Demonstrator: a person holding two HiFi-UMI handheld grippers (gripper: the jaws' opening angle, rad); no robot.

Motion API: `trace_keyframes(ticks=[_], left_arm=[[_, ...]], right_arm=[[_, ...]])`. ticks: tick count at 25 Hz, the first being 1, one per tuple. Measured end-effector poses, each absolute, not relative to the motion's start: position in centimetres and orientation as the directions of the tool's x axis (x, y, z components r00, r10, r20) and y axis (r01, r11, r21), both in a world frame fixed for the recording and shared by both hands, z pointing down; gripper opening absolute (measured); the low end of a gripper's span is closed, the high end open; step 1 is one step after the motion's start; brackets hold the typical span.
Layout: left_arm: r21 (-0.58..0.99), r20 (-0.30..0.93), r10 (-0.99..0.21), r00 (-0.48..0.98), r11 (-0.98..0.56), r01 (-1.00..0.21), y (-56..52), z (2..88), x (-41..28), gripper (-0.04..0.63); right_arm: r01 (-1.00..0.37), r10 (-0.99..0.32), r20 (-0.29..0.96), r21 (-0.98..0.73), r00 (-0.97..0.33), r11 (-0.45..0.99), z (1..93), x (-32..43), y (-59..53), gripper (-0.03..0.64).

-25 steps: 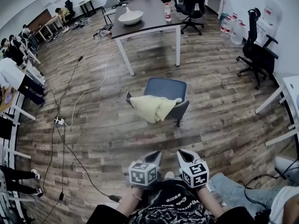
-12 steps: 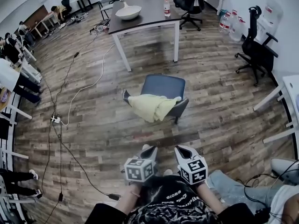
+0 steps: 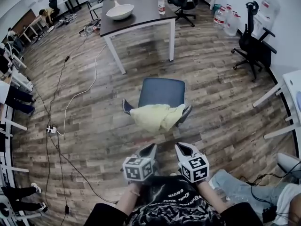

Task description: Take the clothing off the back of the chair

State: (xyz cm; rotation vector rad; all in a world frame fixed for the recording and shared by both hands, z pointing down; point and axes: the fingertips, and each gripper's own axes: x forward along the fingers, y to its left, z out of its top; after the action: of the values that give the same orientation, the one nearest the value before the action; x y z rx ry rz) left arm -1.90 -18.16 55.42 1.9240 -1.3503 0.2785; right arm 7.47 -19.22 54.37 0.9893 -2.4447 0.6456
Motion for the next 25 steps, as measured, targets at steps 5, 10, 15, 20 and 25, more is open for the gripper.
trace_keyframes(ticks=[5,10,15,20,25], left_arm=[[0.481,0.53,-0.723,0.443,-0.173,-0.859,-21.3,55.0,-5.0,0.023],[0.477,0.559,-0.684,0.469,-0.197,-0.856,-23.7,55.8,-7.7,0.023],[0.457,0.567,-0.644,0.513,-0.272,-0.847,-25.5,55.7,-8.6,0.023],[0.468,0.563,-0.619,0.548,-0.308,-0.829,-26.5,56.1,-10.2,0.023],[0.487,0.559,-0.606,0.566,-0.312,-0.816,-26.9,56.7,-11.6,0.025]], right_arm=[[-0.757,-0.56,0.544,-0.245,-0.625,0.606,54.1,5.0,-22.3,0.005],[-0.804,-0.592,0.565,-0.252,-0.574,0.539,54.5,3.7,-24.2,0.005],[-0.836,-0.614,0.581,-0.258,-0.534,0.484,55.0,2.6,-25.5,0.006],[-0.857,-0.631,0.589,-0.254,-0.505,0.449,55.3,0.9,-26.1,0.005],[-0.877,-0.656,0.587,-0.248,-0.474,0.411,55.1,0.0,-26.5,0.006]])
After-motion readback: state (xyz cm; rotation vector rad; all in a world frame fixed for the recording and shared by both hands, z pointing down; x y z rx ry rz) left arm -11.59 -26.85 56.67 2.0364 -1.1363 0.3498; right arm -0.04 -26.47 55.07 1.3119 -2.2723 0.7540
